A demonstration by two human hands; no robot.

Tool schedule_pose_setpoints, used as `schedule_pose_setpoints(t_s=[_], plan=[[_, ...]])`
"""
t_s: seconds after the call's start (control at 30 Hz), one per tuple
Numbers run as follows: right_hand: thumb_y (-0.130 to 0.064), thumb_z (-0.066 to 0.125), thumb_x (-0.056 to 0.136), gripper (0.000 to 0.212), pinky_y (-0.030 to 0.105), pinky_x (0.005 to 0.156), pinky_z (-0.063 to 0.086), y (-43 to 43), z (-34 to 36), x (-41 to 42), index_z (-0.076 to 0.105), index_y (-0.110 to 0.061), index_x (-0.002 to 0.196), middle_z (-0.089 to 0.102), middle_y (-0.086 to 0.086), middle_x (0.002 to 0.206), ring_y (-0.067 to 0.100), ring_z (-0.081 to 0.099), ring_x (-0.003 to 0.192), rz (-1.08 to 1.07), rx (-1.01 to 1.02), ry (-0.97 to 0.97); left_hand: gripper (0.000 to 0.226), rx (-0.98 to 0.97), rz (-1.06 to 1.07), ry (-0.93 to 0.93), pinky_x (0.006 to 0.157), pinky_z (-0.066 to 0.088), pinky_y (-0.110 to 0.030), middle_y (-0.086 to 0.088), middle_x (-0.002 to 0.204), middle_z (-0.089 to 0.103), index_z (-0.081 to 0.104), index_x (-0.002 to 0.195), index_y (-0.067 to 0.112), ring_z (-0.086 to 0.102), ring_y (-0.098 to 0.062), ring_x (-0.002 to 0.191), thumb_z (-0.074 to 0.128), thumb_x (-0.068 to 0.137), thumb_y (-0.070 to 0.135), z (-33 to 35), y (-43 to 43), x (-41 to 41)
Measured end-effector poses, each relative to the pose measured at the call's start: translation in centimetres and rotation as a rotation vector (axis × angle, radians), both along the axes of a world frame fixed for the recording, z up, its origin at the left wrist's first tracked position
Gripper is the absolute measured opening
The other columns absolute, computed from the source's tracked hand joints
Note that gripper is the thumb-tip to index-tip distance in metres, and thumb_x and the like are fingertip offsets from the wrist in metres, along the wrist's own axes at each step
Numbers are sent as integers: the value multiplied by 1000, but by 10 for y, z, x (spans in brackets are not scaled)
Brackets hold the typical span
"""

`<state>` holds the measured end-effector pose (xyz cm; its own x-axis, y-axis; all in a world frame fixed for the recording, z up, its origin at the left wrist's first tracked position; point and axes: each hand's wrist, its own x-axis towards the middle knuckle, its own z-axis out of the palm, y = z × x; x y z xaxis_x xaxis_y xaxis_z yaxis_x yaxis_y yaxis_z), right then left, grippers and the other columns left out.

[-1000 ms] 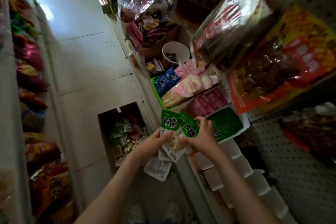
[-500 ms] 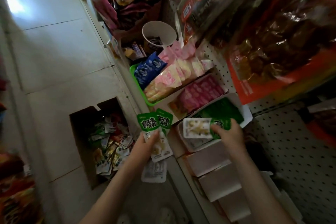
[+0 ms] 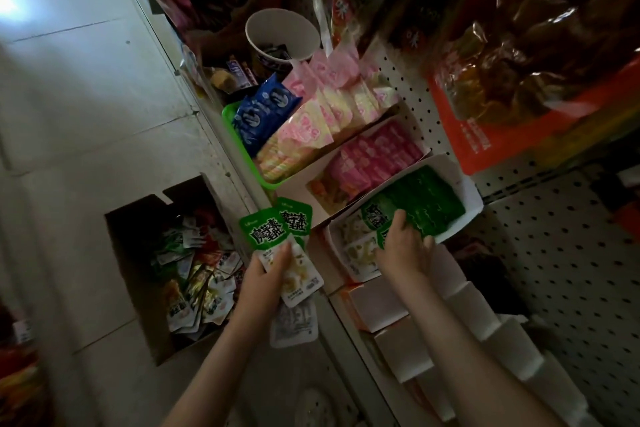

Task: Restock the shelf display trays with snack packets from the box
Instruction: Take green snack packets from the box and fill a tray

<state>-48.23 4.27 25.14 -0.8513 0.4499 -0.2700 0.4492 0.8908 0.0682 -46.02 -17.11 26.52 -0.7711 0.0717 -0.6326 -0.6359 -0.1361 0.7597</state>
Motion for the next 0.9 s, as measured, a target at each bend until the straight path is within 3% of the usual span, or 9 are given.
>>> schedule_pose_setpoints(t_s=[0.23,0.27,0.33,0.43,0.5,0.63,0.73,0.8,0.9], plan=[[-42,65,84,86,42,107,23,6,10,9,11,-16,147,30,11,147,28,30,133,48,28,-36,23,121,-24,-48,59,56,-26,-5,95,74,57,113,20,73,-21,81,61,91,27,13,1,8],[-40,66,84,84,43,107,26,3,13,10,16,-15,146,31,11,146,28,31,132,52,-57,39,25,138,-29,-59,59,56,-26,-4,94,74,57,114,20,73,-21,81,63,90,26,15,1,8],[-32,70,84,71,36,95,40,-9,25,12,29,-17,140,44,11,133,27,43,121,-13,-464,205,28,179,-34,-81,61,57,-29,-4,93,75,57,116,20,73,-24,83,64,89,25,17,2,9],[-29,71,83,52,18,69,45,-41,49,17,38,-29,124,52,-5,104,16,56,96,-79,-1019,149,32,232,-62,-87,61,57,-31,-6,94,74,56,118,17,73,-26,81,66,87,21,21,5,9],[-33,73,81,66,15,70,46,-57,55,19,34,-34,134,47,-9,106,9,53,94,-34,-1075,66,34,261,-127,-62,62,57,-30,-7,96,74,56,119,20,73,-27,82,66,86,18,24,6,9],[-35,81,71,101,33,90,46,-65,51,16,14,-36,146,31,-6,122,13,42,111,-95,-975,54,43,228,-270,-24,65,57,-29,-3,97,74,53,119,28,73,-25,84,71,83,14,27,1,9],[-27,82,71,90,26,82,44,-64,49,13,24,-31,140,35,-3,126,13,45,109,-121,-997,1,41,225,-308,-30,64,57,-28,-6,97,74,52,121,22,73,-26,84,69,85,12,26,0,9],[-20,79,76,73,18,65,49,-61,48,11,30,-30,130,48,0,120,11,57,95,-229,-1124,-24,32,257,-269,-43,62,57,-29,-9,97,74,53,120,19,73,-27,82,63,90,16,25,0,10],[-13,75,80,59,23,58,53,-52,44,7,34,-29,119,57,6,115,16,65,86,-411,-1235,78,24,293,-178,-89,58,57,-32,-10,95,74,56,119,19,72,-27,78,54,95,20,23,2,8]])
